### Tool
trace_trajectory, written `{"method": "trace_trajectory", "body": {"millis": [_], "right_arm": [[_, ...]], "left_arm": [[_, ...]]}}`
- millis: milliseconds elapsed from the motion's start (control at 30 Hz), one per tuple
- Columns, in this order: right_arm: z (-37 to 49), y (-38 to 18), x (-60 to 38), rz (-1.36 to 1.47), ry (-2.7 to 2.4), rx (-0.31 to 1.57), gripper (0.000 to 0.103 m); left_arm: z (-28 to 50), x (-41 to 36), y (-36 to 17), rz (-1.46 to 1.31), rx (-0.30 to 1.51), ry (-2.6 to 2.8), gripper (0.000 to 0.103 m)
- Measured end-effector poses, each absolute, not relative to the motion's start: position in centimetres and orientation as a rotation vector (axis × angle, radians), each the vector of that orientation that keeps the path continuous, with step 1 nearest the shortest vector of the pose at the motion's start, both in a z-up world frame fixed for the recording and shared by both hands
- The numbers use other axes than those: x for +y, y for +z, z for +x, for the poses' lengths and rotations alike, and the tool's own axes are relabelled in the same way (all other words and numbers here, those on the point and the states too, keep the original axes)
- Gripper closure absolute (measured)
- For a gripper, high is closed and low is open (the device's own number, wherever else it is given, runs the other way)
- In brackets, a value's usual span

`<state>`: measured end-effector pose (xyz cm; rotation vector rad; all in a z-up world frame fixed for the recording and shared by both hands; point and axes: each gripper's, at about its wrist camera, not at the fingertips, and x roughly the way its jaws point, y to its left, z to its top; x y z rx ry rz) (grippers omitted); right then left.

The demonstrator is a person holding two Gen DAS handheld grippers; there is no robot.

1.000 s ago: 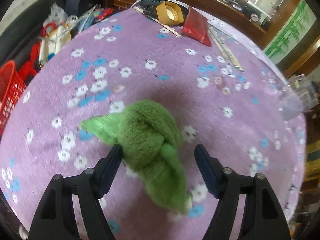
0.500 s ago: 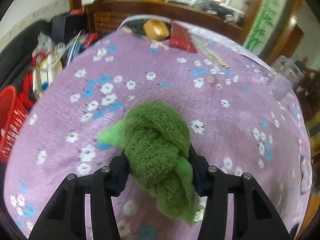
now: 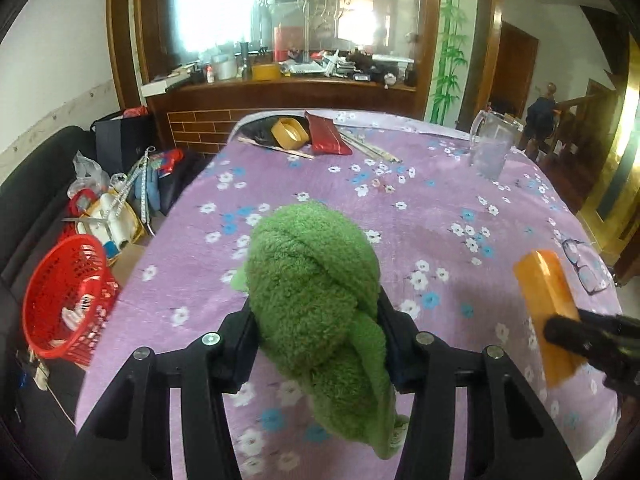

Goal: Collect trash
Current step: 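Lift the green towel and orange box and turn toward the wastebasket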

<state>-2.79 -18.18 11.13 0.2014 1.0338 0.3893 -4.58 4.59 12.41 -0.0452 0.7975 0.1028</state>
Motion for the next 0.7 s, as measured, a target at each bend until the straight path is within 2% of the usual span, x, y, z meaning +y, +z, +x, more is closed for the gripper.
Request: {"method": "trace_trajectory", "body": {"millis": [700], "right_arm": [[-3.6, 14.0, -8.4, 0.126, 0.482, 0.973, 0.050]], "left_arm": [[-8.4, 11.3, 15.2, -0.070, 0.721, 0.162, 0.053]]}}
